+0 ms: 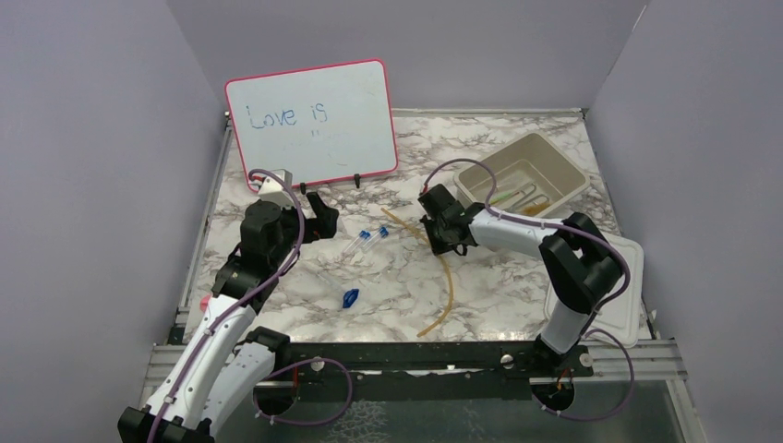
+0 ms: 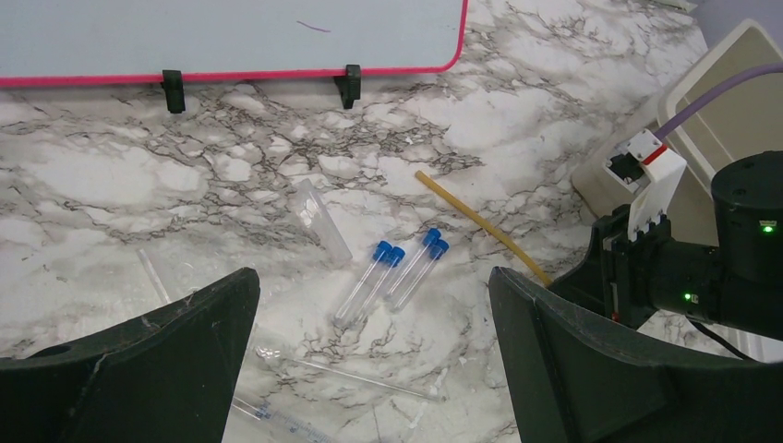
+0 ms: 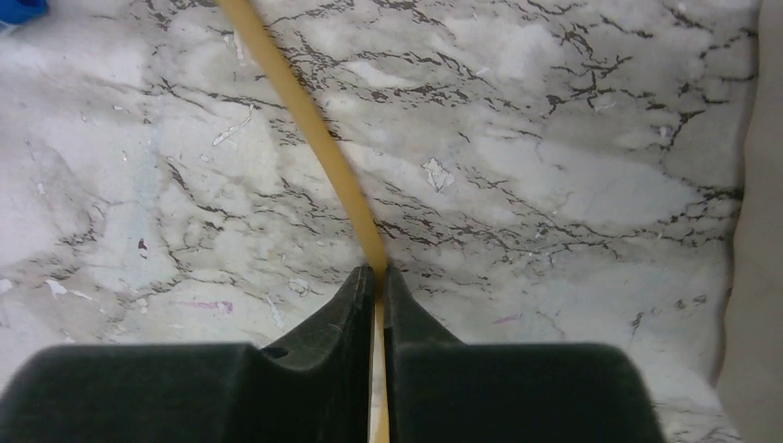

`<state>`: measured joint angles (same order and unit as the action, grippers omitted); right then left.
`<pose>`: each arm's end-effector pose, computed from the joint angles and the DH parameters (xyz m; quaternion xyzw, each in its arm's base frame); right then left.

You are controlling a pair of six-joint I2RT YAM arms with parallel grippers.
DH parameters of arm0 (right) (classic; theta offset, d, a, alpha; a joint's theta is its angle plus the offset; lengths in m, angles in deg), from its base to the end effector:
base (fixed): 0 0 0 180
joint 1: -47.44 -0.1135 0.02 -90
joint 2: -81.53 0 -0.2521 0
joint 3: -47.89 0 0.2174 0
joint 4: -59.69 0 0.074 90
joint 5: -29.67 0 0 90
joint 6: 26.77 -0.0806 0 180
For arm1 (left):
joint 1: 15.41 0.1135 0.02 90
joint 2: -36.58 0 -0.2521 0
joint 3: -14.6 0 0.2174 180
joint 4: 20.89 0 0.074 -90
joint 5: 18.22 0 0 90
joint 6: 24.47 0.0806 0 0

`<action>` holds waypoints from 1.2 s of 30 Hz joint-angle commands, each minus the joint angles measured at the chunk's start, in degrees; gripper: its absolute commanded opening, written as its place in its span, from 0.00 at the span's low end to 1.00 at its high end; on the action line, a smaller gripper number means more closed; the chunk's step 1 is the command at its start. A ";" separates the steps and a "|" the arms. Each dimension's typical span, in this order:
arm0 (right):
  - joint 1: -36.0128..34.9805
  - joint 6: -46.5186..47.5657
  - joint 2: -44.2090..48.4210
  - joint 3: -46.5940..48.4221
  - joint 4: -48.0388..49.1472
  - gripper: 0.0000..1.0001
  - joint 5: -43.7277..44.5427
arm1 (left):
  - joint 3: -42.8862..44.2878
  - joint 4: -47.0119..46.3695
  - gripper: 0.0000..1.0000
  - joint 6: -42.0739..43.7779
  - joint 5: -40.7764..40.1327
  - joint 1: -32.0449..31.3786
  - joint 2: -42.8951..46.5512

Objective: Organize the chemistry lab equipment

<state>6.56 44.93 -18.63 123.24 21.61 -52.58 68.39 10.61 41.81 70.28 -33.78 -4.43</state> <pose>0.2581 0.2090 0.1335 -0.1744 0.9543 0.0583 0.2358 0.1793 -0.0573 0.2774 -0.0455 0.8114 -0.1993 0.5476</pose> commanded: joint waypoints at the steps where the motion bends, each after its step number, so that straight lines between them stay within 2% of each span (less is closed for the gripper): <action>1: -0.25 0.64 -3.72 0.41 -0.65 0.03 1.77 | -0.25 -1.53 0.97 0.52 0.89 0.27 0.33; 6: -0.25 1.39 -0.75 1.60 -0.87 0.01 4.76 | -0.25 -1.51 0.97 0.51 0.77 0.24 0.54; 14: -0.33 4.93 12.20 6.20 -1.53 0.01 11.76 | -0.28 -1.53 0.97 0.43 0.79 0.27 0.75; 17: -0.26 7.98 15.20 10.62 -3.31 0.01 15.49 | -0.37 -1.51 0.97 0.43 0.82 0.27 0.83; 22: -0.25 11.34 16.73 17.96 -6.03 0.01 19.78 | -0.26 -1.58 0.97 0.43 0.88 0.31 0.84; 29: 0.47 13.97 17.78 22.52 -3.38 0.01 21.24 | -0.34 -1.52 0.97 0.43 0.88 0.26 1.45; 36: 5.89 16.73 18.04 26.74 -0.36 0.01 18.98 | -0.36 -1.42 0.97 0.35 1.15 0.27 1.63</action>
<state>9.33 59.03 -1.60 146.08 18.66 -34.05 68.39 10.61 41.78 70.28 -33.78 -3.80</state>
